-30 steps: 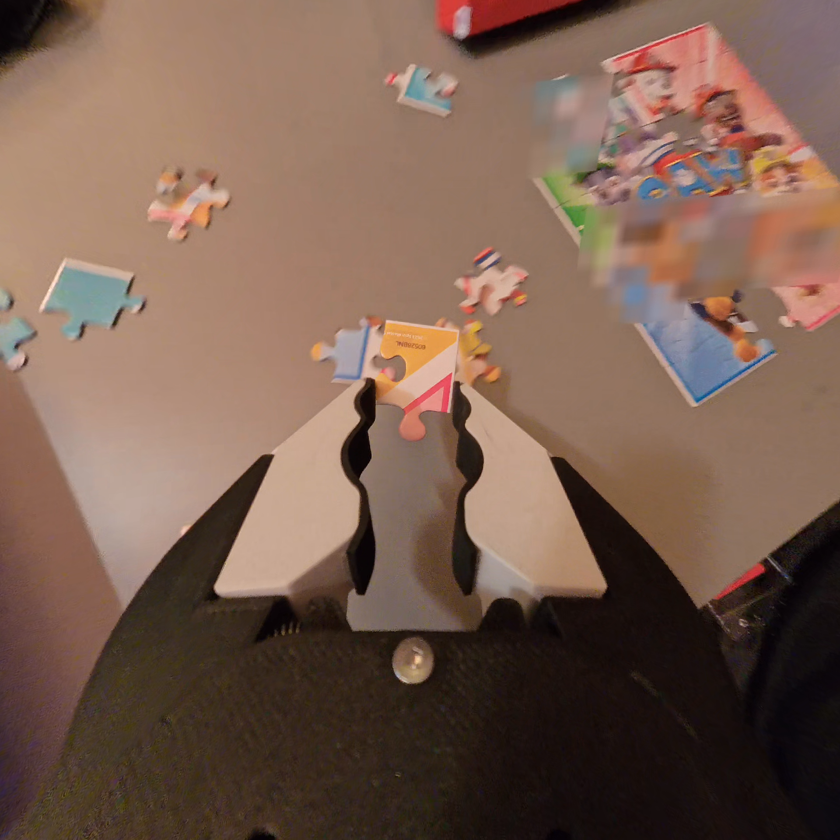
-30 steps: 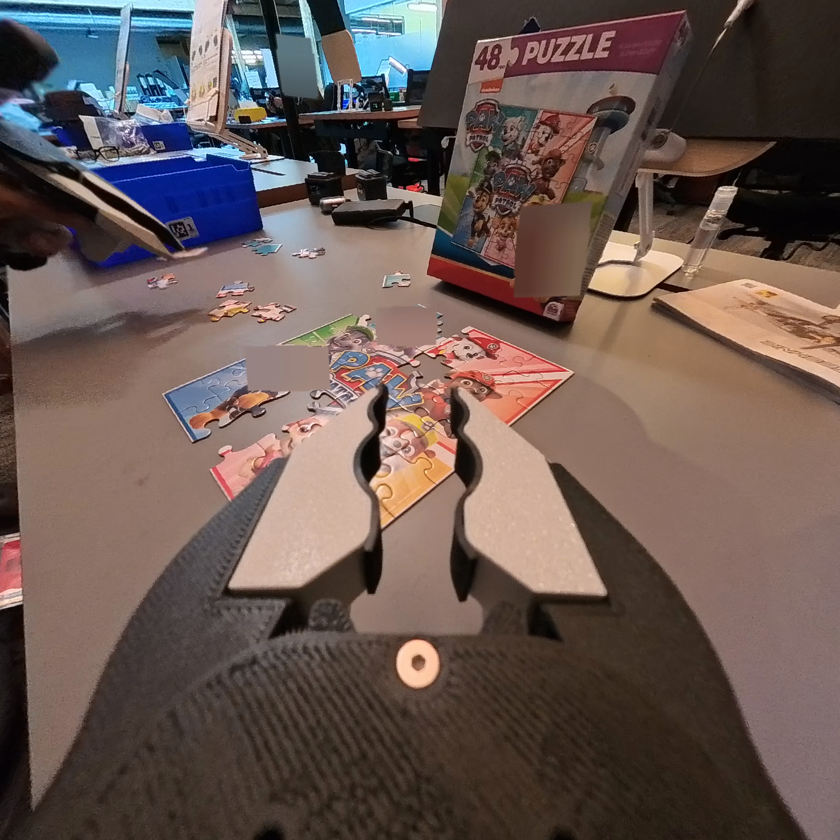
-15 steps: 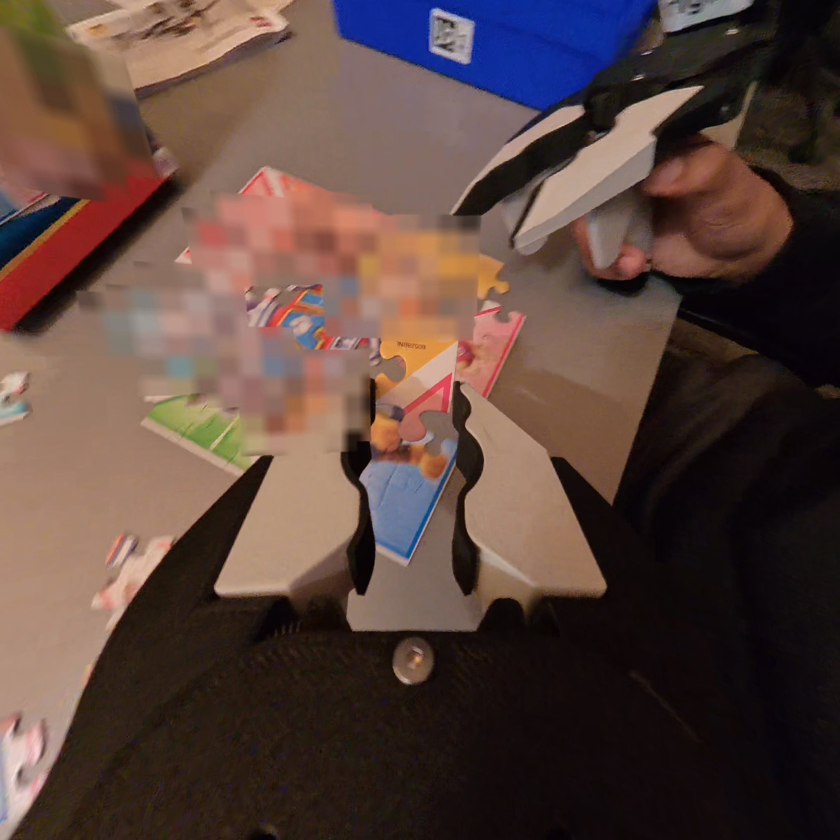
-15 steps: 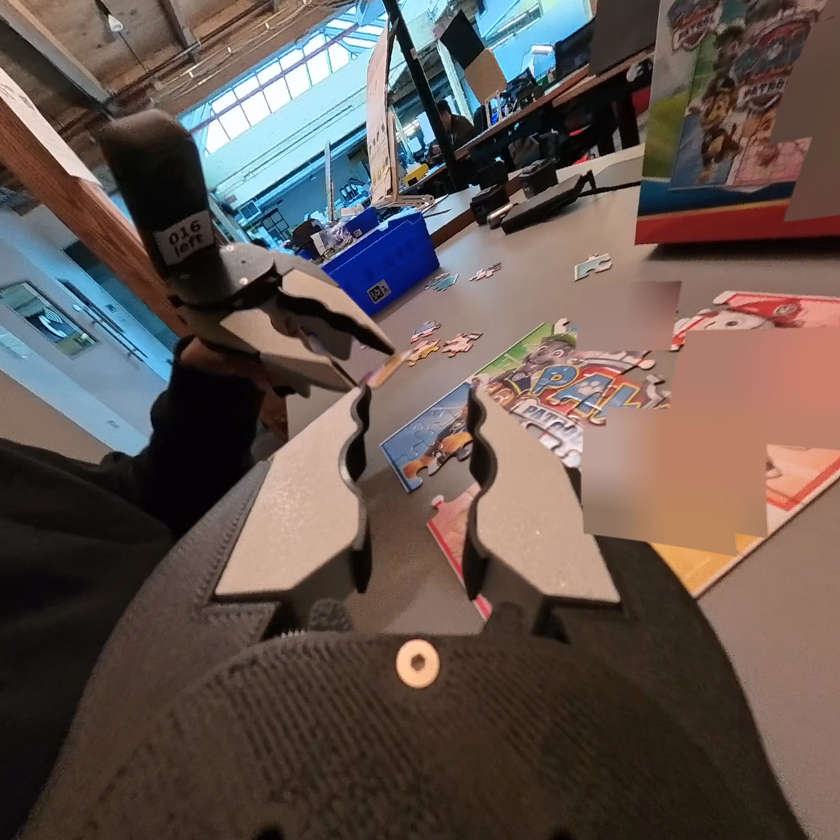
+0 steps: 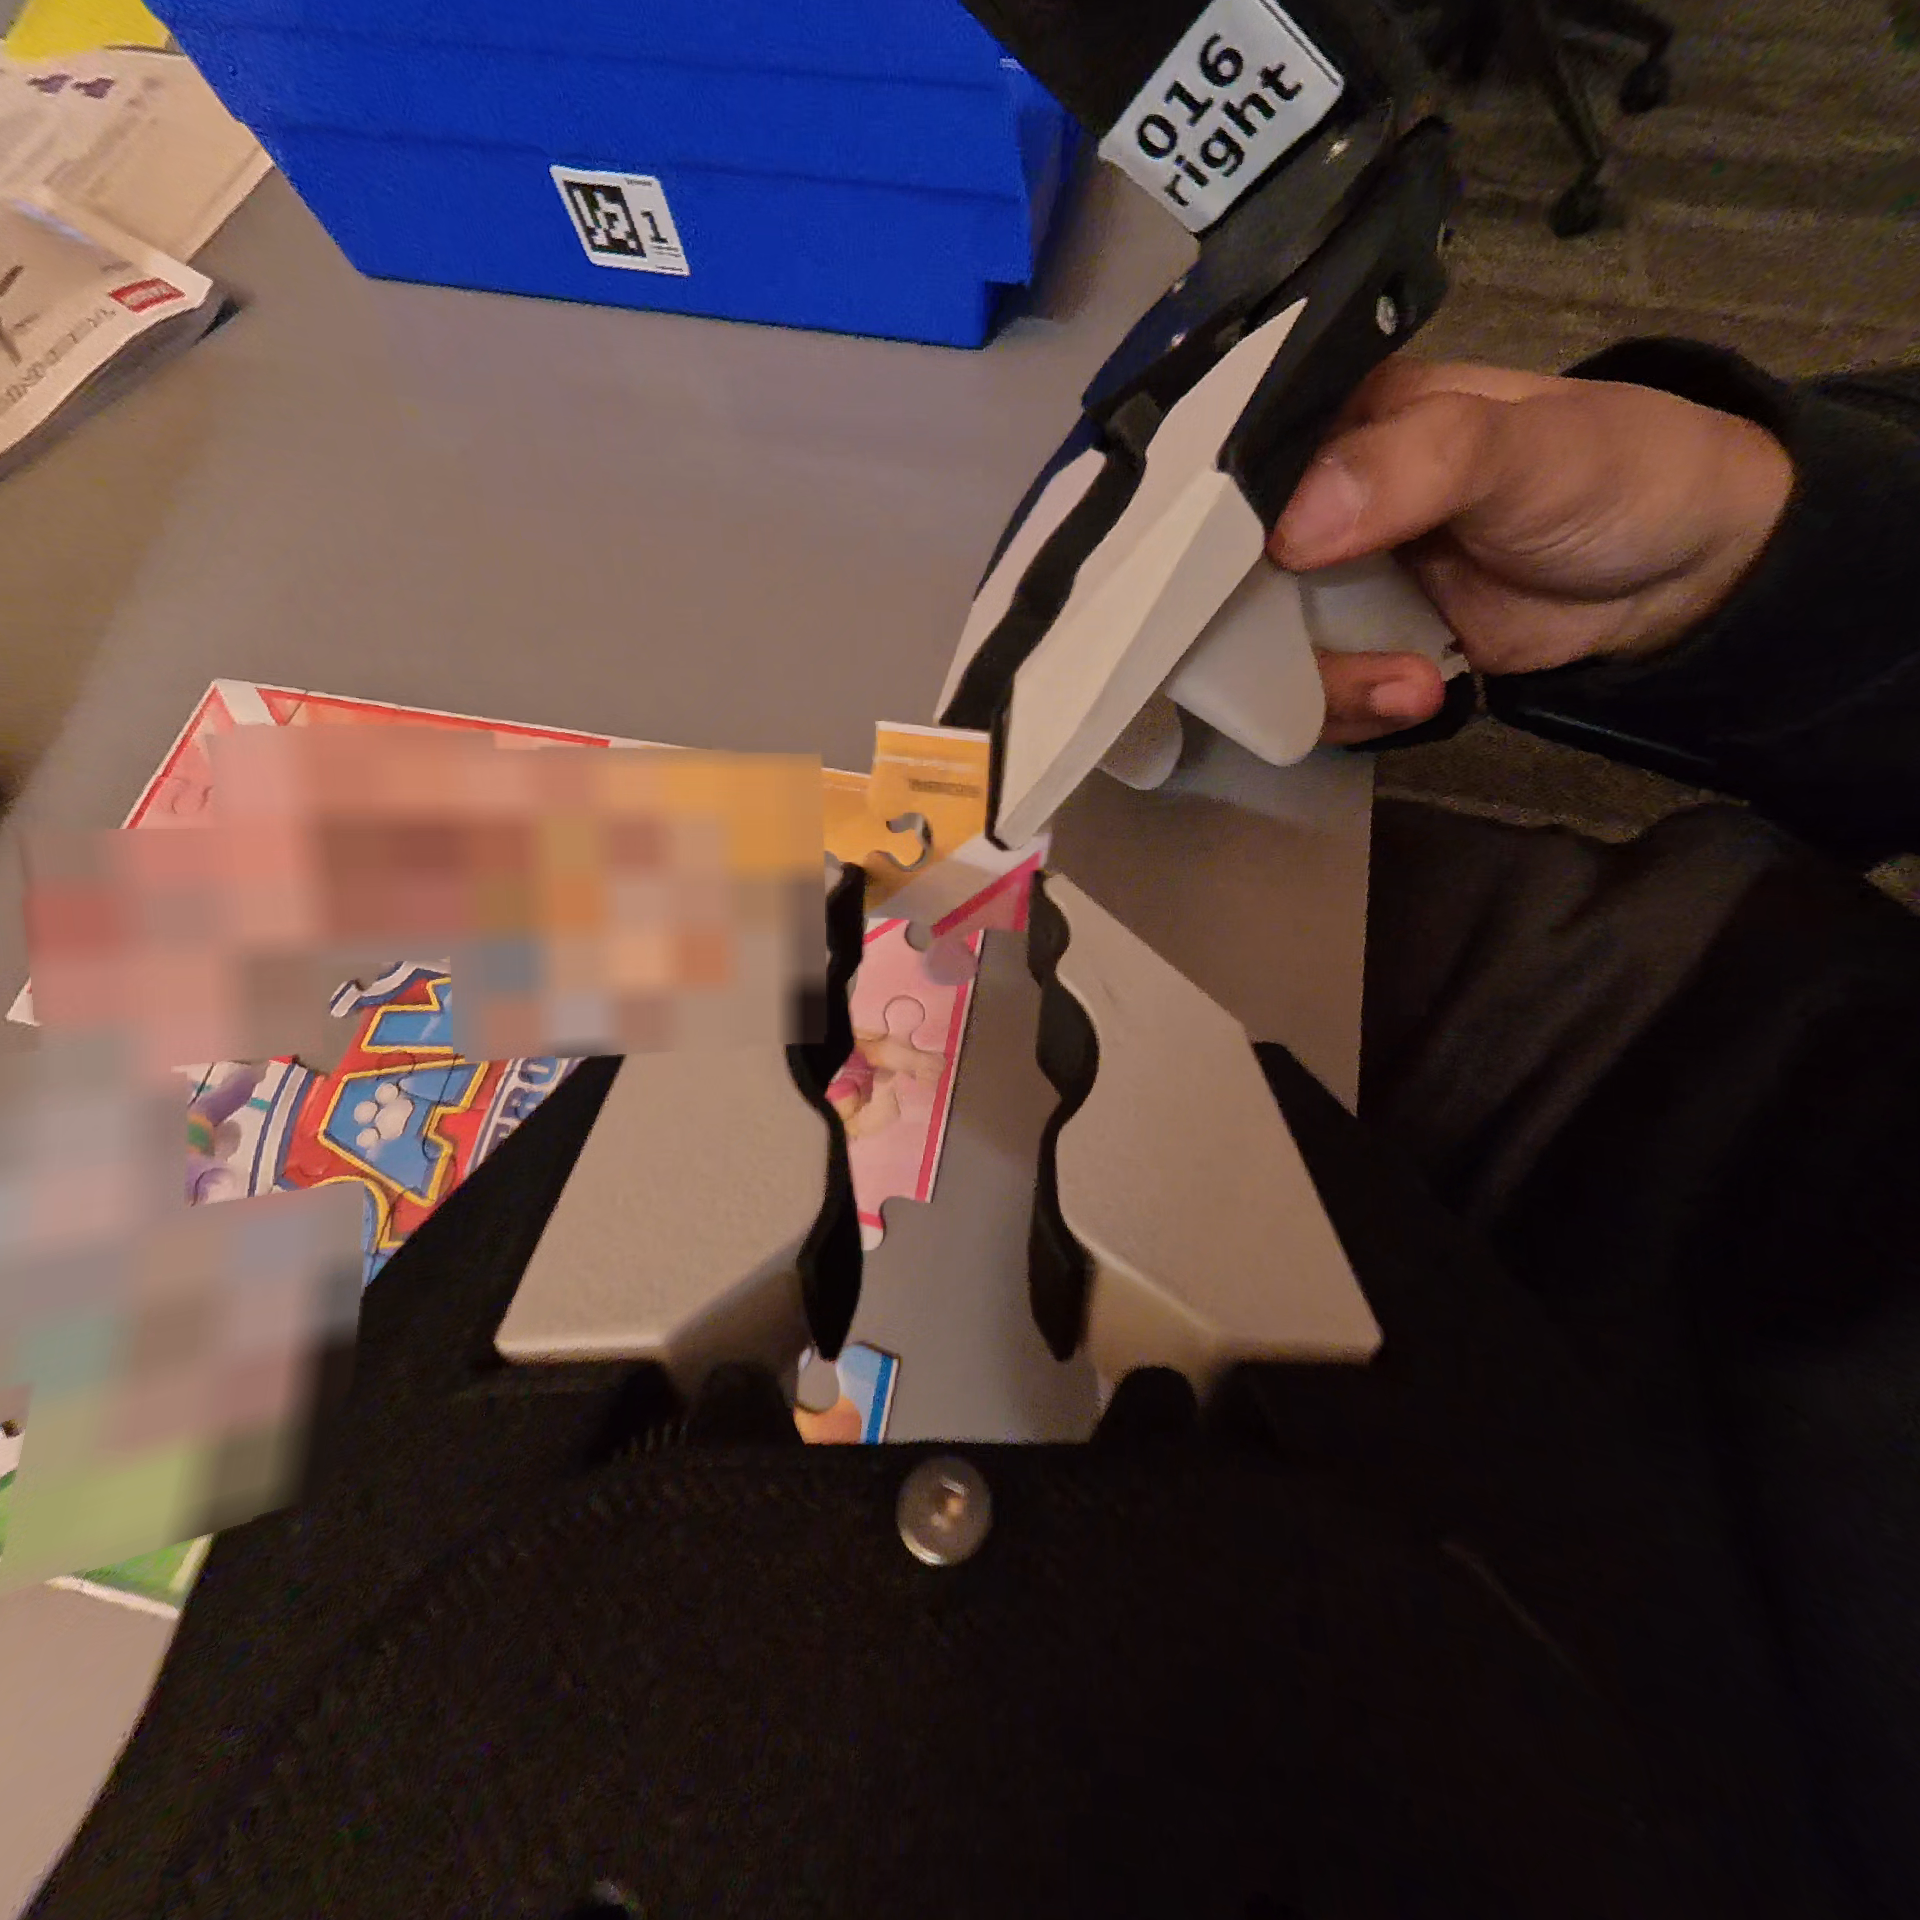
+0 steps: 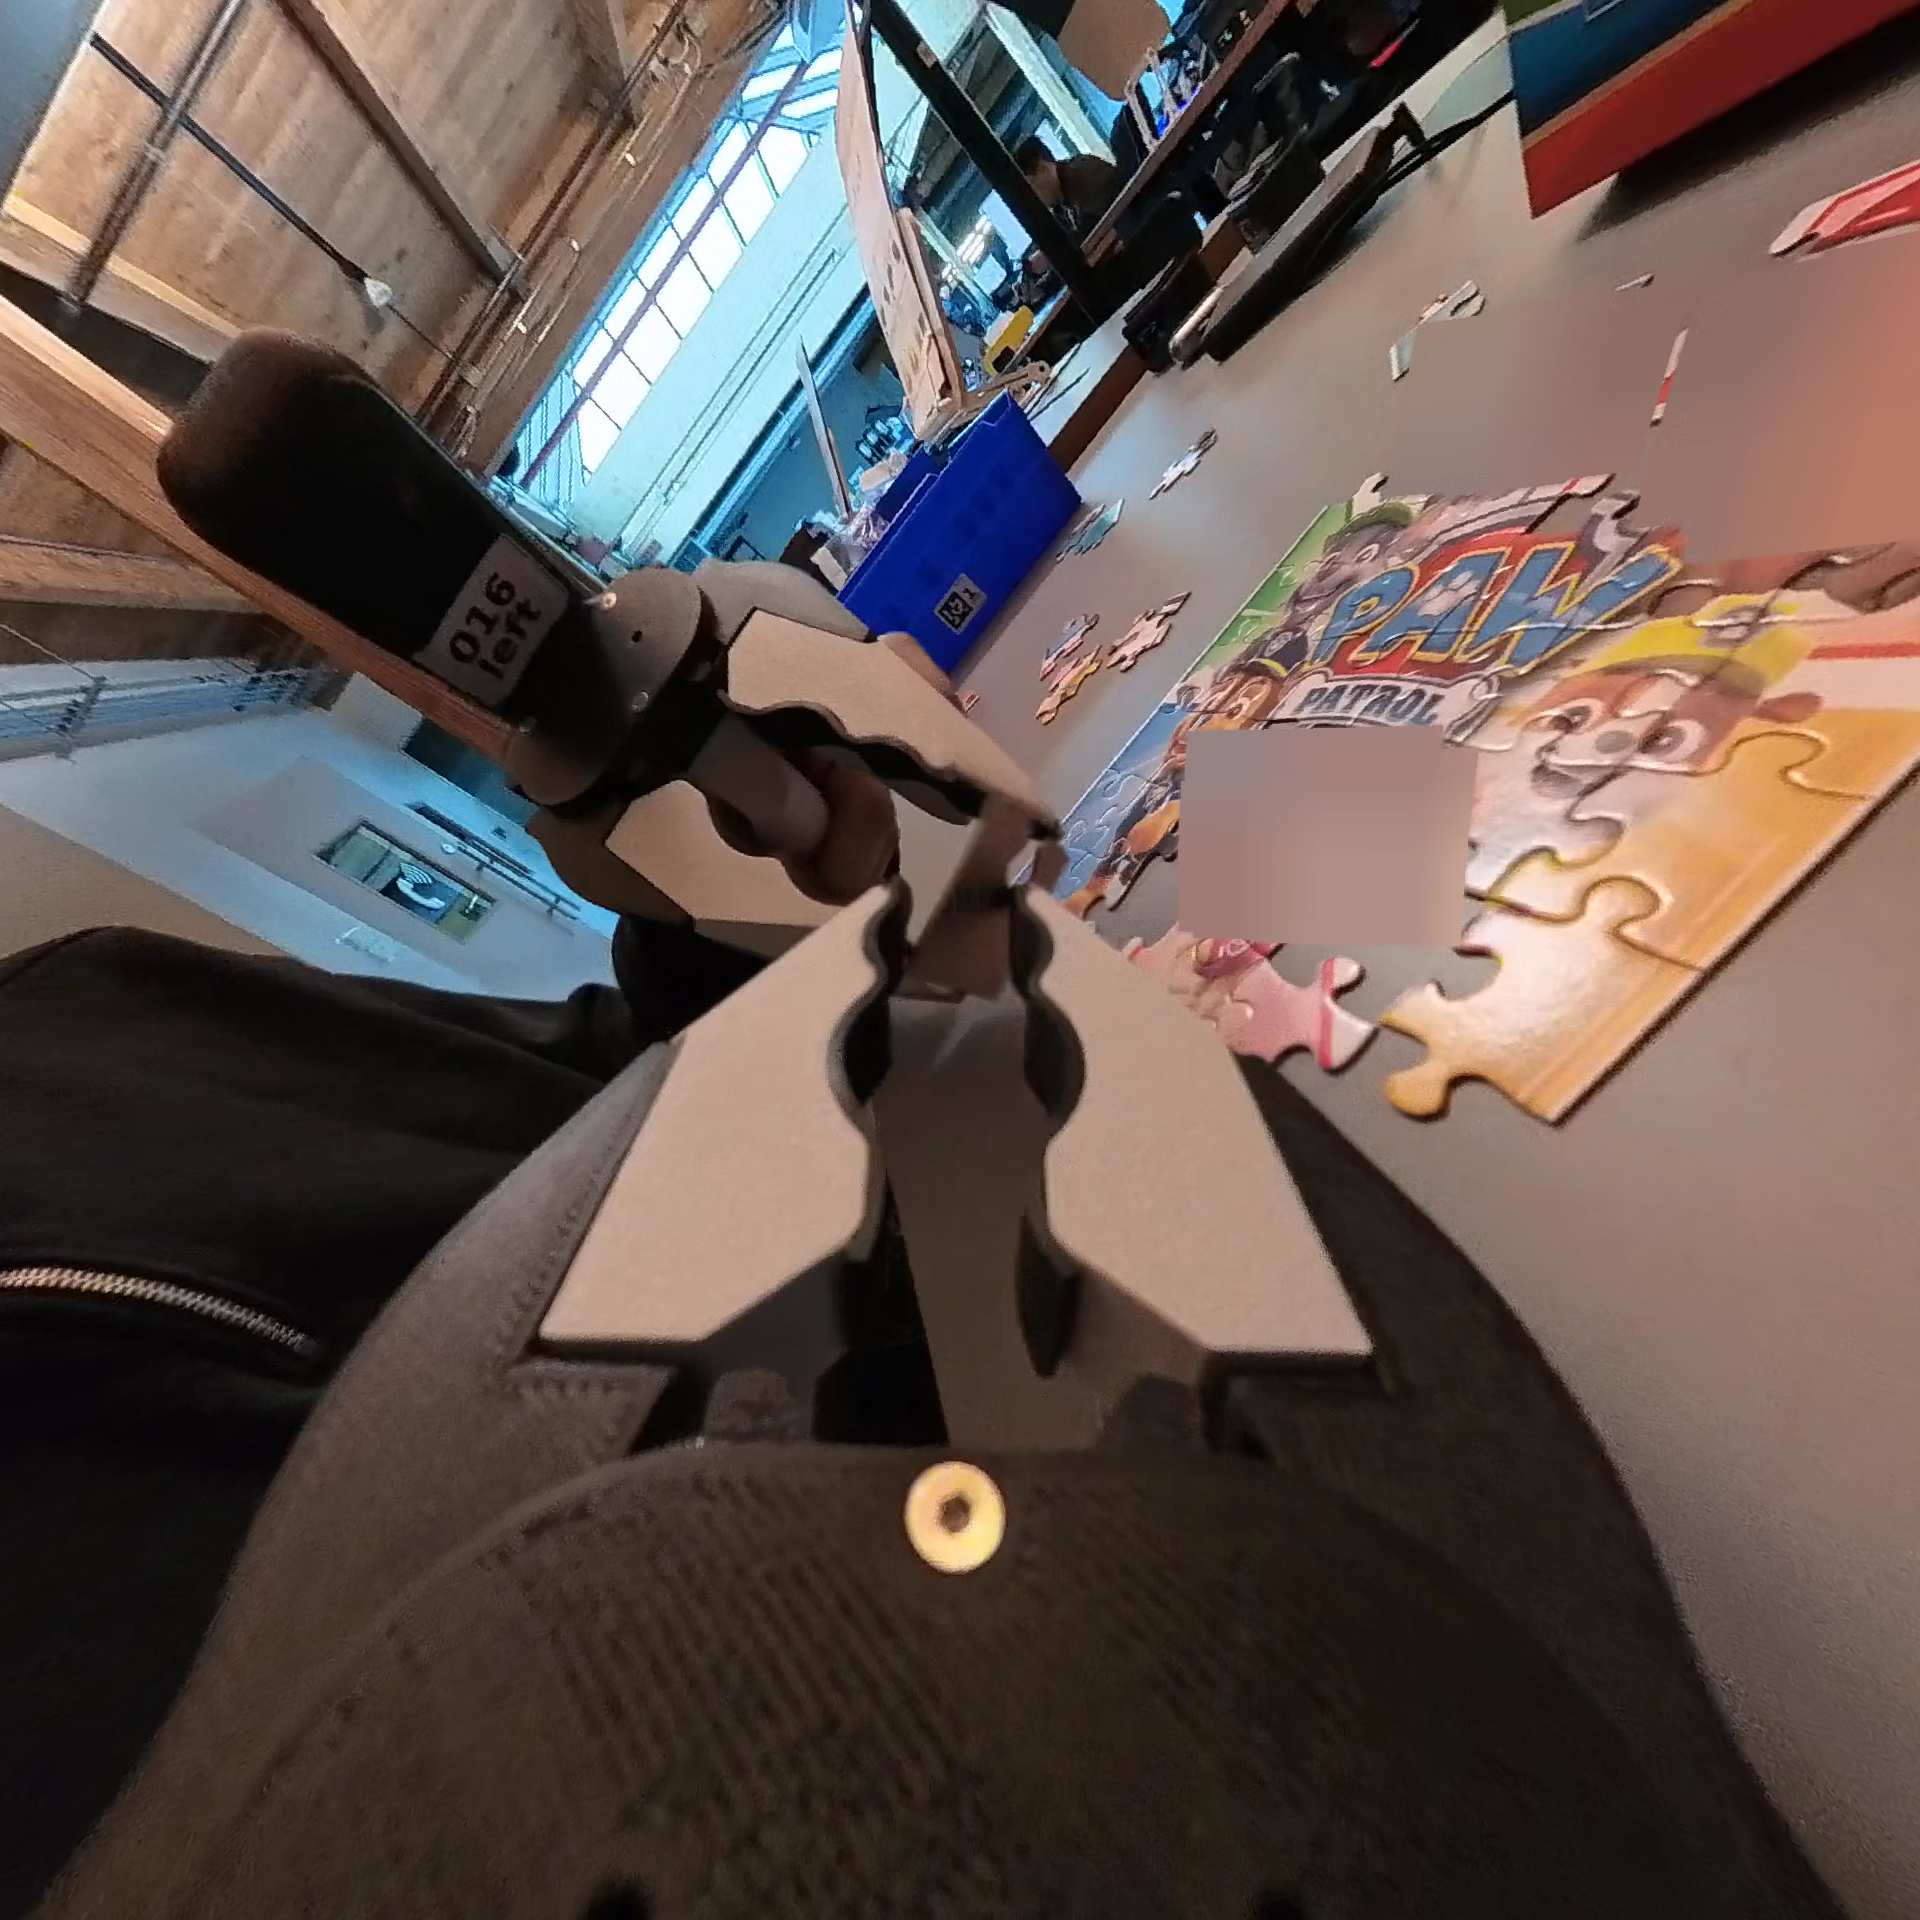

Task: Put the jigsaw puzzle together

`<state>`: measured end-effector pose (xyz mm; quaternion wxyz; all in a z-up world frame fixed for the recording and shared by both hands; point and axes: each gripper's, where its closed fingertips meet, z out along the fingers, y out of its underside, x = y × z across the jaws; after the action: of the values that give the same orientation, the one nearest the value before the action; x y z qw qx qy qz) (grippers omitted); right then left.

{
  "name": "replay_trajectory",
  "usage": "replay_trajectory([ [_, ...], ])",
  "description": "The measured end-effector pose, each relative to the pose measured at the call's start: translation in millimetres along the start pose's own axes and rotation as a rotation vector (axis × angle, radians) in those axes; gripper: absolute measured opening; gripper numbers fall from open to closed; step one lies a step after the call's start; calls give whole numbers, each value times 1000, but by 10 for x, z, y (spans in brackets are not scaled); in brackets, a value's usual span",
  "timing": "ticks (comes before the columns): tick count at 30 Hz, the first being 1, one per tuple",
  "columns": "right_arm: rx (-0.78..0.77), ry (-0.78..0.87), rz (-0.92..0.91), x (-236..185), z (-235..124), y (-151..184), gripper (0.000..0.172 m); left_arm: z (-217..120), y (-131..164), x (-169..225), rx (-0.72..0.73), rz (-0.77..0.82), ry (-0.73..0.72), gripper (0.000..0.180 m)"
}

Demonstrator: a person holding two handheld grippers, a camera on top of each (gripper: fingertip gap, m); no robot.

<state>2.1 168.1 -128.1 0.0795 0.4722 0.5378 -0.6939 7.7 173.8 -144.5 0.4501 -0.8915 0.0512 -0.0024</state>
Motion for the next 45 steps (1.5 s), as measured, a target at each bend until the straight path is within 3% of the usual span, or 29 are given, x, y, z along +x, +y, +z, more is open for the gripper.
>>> replay_trajectory([
  [1, 7, 9, 9, 22, -26, -1, 17, 23, -7, -16, 3, 8, -10, 26],
  [3, 26, 25, 26, 62, -90, -18, 0, 56, -18, -14, 15, 11, 0, 31],
  [6, 43, 106, 41, 190, -203, -48, 0, 102, 63, -102, -8, -13, -8, 37],
  [13, 26, 328, 58, 536, -360, -50, 0, 305, 567, -271, -196, -29, -44, 42],
  [20, -45, 344, 112, 619, -259, 63, 0, 360, 569, -254, -146, -87, -25, 41],
  [24, -71, 352, 118, 639, -230, 86, 25, 367, 565, -273, -128, -88, -26, 42],
  [28, -49, 376, 39, 616, -315, -29, 38, 352, 558, -314, -120, -26, -74, 41],
  [32, -31, 512, -173, 699, -491, -195, 46, 352, 561, -320, -120, -36, -71, 42],
  [45, -331, 559, -507, 670, -263, 169, 33, 360, 570, -328, -125, -69, -48, 42],
])
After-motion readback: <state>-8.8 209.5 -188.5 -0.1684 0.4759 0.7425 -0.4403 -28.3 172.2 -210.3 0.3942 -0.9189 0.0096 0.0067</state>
